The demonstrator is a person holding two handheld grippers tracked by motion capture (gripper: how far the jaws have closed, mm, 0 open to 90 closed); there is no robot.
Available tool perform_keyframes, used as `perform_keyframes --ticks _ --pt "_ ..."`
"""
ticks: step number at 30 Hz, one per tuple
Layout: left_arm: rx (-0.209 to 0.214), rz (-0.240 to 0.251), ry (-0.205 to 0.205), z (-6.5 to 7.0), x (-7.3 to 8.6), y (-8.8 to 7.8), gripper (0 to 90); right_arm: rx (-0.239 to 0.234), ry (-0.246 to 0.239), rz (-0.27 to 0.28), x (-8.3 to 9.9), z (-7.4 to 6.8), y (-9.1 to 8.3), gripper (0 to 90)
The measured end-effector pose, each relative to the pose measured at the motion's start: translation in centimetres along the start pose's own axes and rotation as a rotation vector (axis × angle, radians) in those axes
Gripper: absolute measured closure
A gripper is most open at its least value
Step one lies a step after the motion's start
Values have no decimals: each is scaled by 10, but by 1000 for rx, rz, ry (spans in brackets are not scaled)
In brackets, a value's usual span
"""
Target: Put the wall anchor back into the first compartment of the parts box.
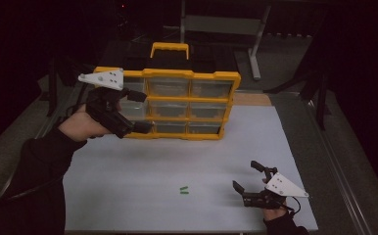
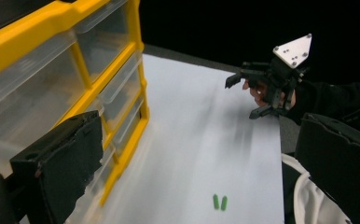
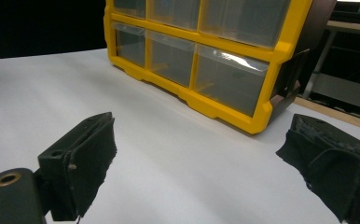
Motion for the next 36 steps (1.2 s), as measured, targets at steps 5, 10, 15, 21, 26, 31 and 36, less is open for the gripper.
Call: perform_keyframes --ticks 5,10,15,21,26,31,36 --pt "27 19 -14 9 3 12 4 -1 2 1 0 0 0 80" --pt "58 21 -4 20 12 27 4 -1 2 4 -1 0 -1 80" --pt "90 20 6 31 25 45 5 -5 -2 7 -1 0 -1 81" --pt "121 10 -18 38 42 65 5 -3 -2 6 -1 0 -1 80" --pt "159 17 -32 46 60 85 13 -1 -3 9 -1 0 -1 81" --pt "166 -10 -33 52 77 104 17 -2 -6 8 -1 0 -1 81" --pt "162 -23 -53 55 98 123 37 -3 -2 7 -1 0 -2 80"
Point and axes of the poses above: each handheld gripper's, and its own axes: y roughly forward along the jaws, x roughly out of its underside, z roughly to its right, the point moved 4 cm from there along y, roughly forward along the jaws, and after that the axes turned 4 degrees about y, right-handed, at the moved point
